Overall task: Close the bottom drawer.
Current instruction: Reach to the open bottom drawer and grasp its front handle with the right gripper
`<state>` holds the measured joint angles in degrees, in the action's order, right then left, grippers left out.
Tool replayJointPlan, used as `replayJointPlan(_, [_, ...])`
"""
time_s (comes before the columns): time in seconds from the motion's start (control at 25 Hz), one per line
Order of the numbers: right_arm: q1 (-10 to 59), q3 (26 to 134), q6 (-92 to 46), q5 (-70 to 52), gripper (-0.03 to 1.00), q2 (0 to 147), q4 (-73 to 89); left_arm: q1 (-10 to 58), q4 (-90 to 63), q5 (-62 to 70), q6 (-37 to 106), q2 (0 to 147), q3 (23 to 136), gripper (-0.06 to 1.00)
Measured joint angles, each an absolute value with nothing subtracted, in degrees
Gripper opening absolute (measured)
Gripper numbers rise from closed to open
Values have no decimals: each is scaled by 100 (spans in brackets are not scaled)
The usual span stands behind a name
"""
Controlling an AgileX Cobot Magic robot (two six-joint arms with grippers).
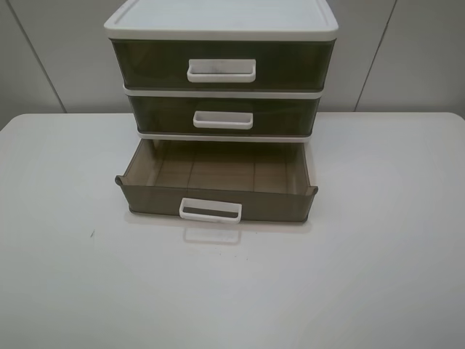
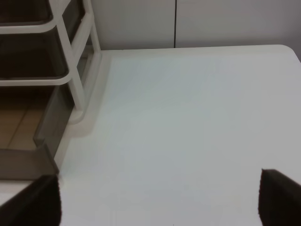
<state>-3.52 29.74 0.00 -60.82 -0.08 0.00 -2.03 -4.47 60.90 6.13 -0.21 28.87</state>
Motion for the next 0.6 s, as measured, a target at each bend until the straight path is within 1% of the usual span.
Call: replayJointPlan(0.6, [-352, 2974, 0, -6082, 72, -8, 0, -203, -447, 6090, 613, -21, 2887, 72])
